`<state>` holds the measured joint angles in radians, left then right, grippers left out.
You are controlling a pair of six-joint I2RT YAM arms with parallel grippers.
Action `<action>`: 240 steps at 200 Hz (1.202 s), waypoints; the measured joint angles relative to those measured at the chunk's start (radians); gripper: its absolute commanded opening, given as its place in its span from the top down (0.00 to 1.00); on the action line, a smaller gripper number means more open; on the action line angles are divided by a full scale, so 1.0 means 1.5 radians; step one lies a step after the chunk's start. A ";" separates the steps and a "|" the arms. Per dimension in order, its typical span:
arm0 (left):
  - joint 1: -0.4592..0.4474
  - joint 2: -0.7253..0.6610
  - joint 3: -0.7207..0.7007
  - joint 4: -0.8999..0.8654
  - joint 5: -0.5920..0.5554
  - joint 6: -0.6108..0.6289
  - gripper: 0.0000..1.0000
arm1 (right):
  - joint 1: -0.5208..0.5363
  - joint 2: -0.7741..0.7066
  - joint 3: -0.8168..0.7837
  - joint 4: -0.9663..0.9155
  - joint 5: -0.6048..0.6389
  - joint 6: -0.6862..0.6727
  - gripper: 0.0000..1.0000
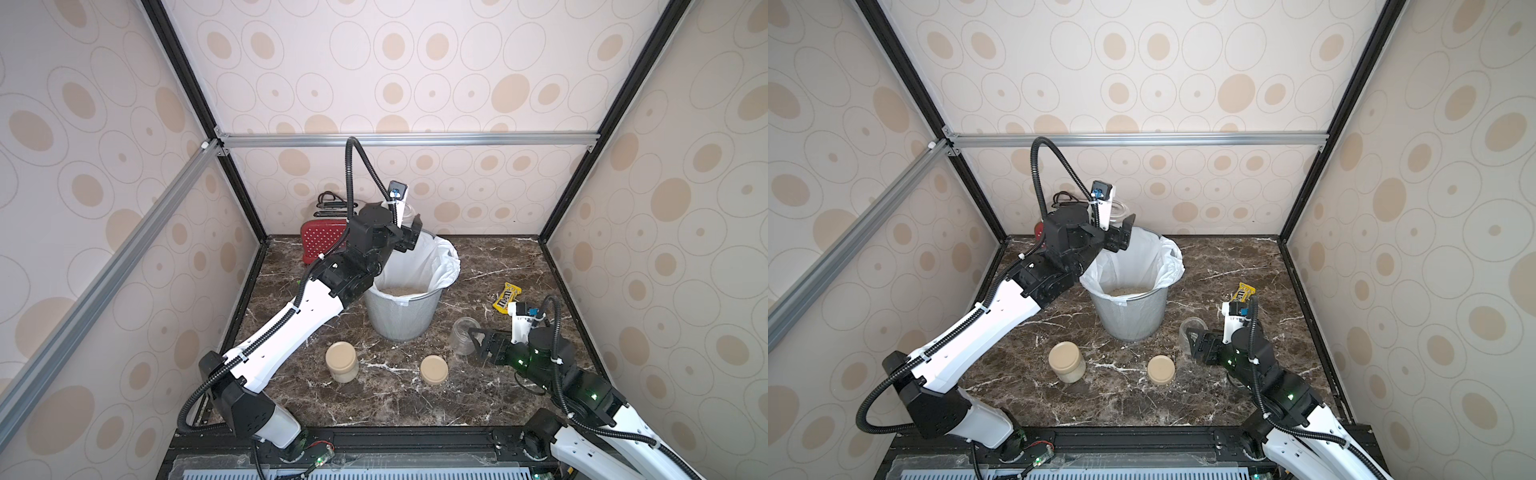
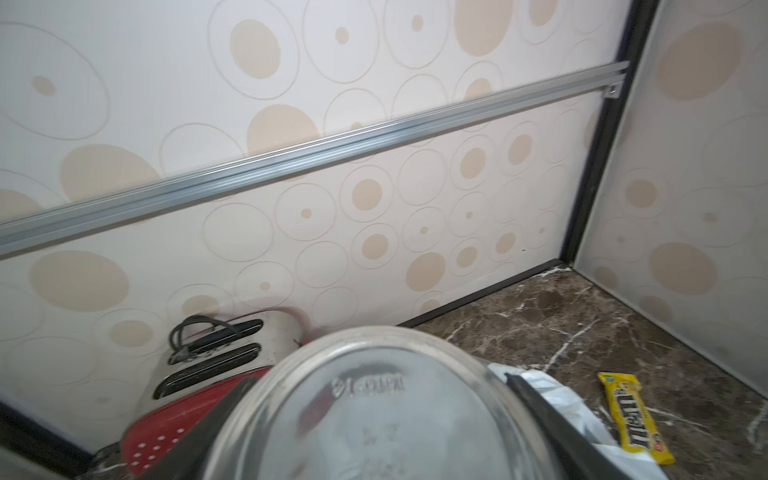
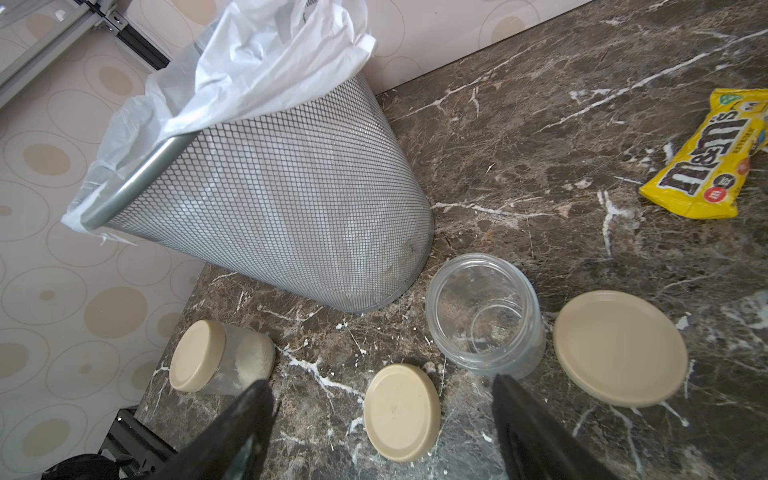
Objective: Empty moldy rice from jars
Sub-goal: Pour the moldy rice from the jar into the trash bin.
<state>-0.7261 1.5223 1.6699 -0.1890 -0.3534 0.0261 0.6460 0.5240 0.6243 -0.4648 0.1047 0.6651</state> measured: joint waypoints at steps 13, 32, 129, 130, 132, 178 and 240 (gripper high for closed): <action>-0.003 0.001 0.002 -0.011 -0.014 0.011 0.52 | 0.000 0.000 0.000 0.000 0.001 0.000 0.15; 0.006 0.000 -0.002 -0.003 0.022 -0.022 0.55 | 0.000 0.000 0.000 0.000 0.001 0.000 0.15; 0.038 -0.003 -0.027 0.020 0.098 -0.128 0.55 | 0.000 -0.003 0.000 0.002 0.001 -0.001 0.13; 0.038 -0.003 -0.027 0.020 0.098 -0.129 0.55 | 0.000 -0.003 0.000 0.002 0.001 -0.001 0.13; 0.038 -0.004 -0.027 0.020 0.098 -0.130 0.55 | 0.000 -0.003 0.000 0.002 0.001 -0.001 0.13; 0.038 -0.005 -0.035 0.025 0.099 -0.160 0.55 | 0.000 0.003 0.000 0.006 0.001 -0.005 0.13; 0.038 -0.016 -0.048 0.030 0.095 -0.282 0.54 | 0.000 0.006 0.001 0.056 -0.023 -0.014 0.12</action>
<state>-0.6685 1.4982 1.5974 -0.1436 -0.2115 -0.3973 0.6460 0.5327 0.6250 -0.3813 0.0700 0.6437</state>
